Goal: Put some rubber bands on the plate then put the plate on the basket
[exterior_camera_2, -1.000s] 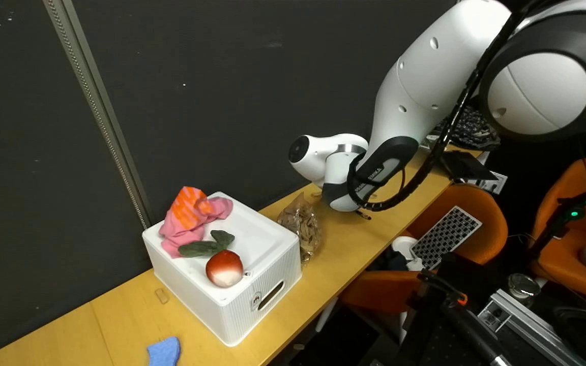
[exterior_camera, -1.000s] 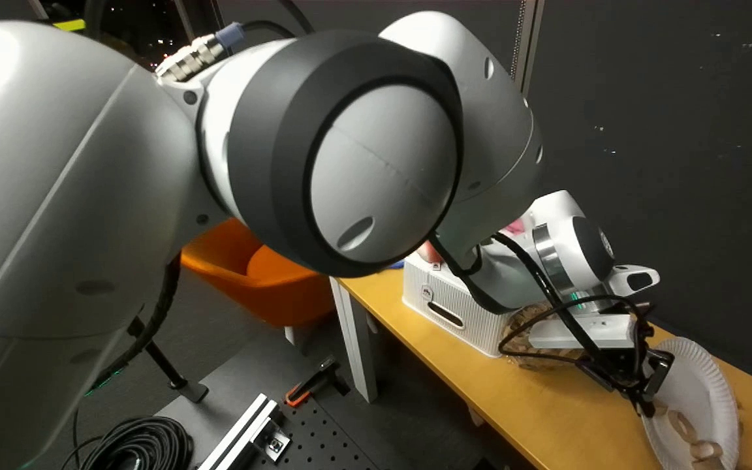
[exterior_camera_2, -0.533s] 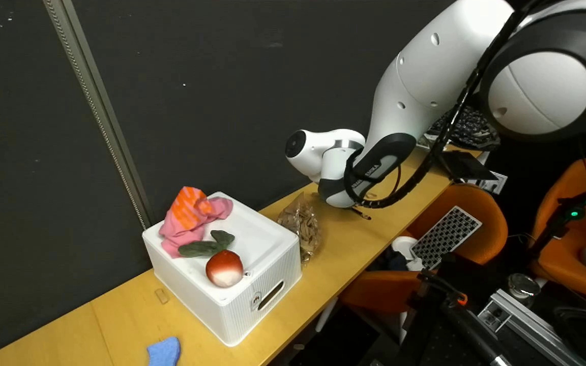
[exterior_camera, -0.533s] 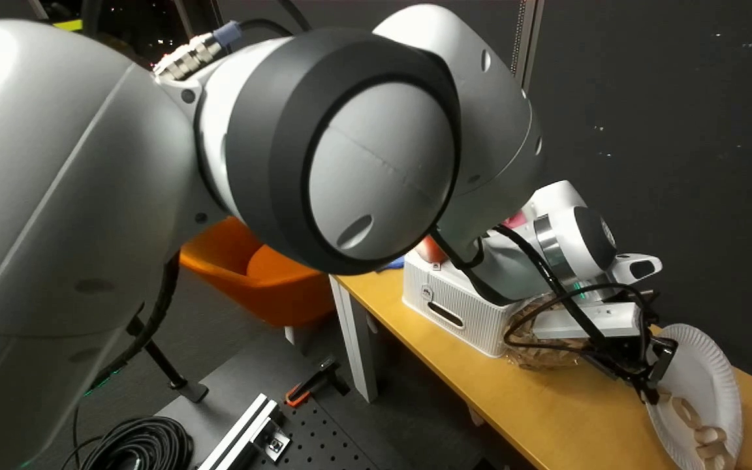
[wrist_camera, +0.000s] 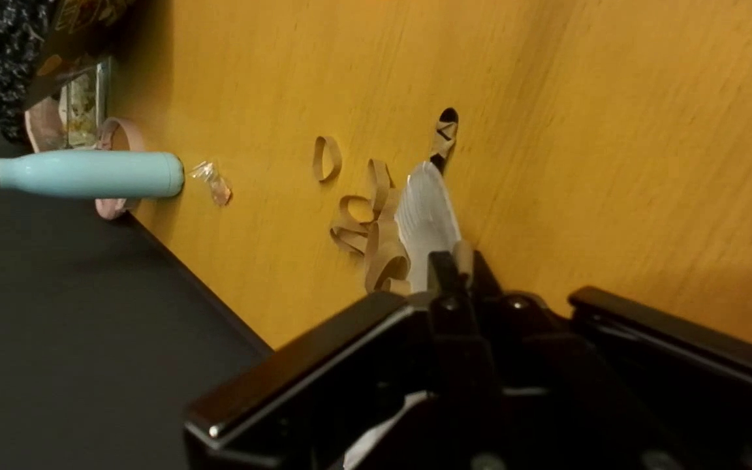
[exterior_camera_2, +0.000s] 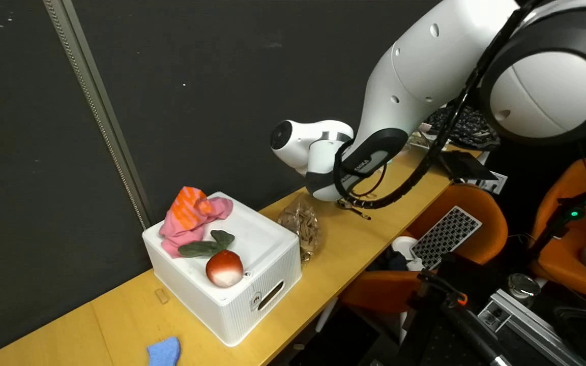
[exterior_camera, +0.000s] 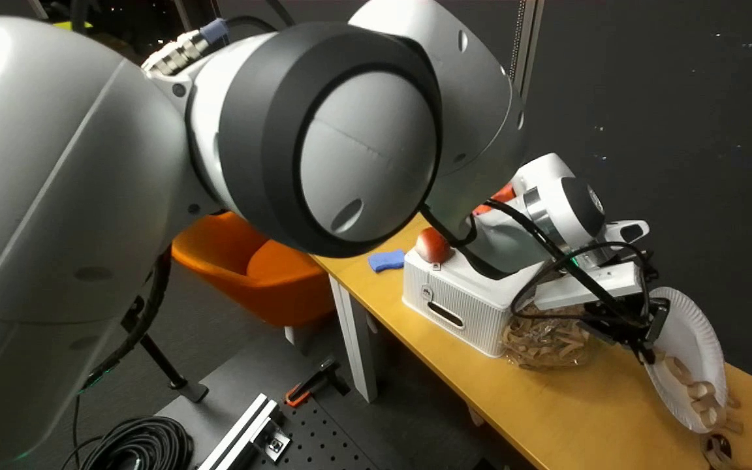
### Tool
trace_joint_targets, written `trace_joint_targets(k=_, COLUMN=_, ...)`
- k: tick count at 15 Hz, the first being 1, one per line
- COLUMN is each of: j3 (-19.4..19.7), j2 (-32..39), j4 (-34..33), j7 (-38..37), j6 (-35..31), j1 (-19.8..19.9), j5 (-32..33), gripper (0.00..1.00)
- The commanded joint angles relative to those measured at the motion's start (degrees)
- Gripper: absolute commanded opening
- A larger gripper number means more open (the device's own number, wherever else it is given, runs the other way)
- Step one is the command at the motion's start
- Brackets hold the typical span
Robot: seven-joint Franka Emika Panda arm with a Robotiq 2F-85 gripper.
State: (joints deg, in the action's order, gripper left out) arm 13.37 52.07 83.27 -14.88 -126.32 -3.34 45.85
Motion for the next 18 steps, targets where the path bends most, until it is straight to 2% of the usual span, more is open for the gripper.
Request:
trace_joint_targets(k=1, j3=-0.7, j2=-2.6, j4=-0.5, j7=2.7, j6=3.4, j1=-2.2, j5=1.0, gripper=0.02)
trace_joint_targets(k=5, j3=-2.1, j2=-5.8, j4=0.0, j7=2.7, j6=6.0, j1=-5.7, j5=1.2, gripper=0.02)
trace_joint_targets(k=9, j3=-5.5, j2=-8.4, j4=0.3, j7=2.8, j6=8.1, j1=-8.4, j5=0.0, gripper=0.02)
trace_joint_targets(k=13, j3=-8.9, j2=-8.0, j4=-0.9, j7=4.0, j6=8.3, j1=-9.5, j5=-0.8, gripper=0.02)
trace_joint_targets(k=18, j3=-11.1, j2=-6.3, j4=-3.6, j7=6.8, j6=8.1, j1=-11.0, j5=-0.3, gripper=0.02)
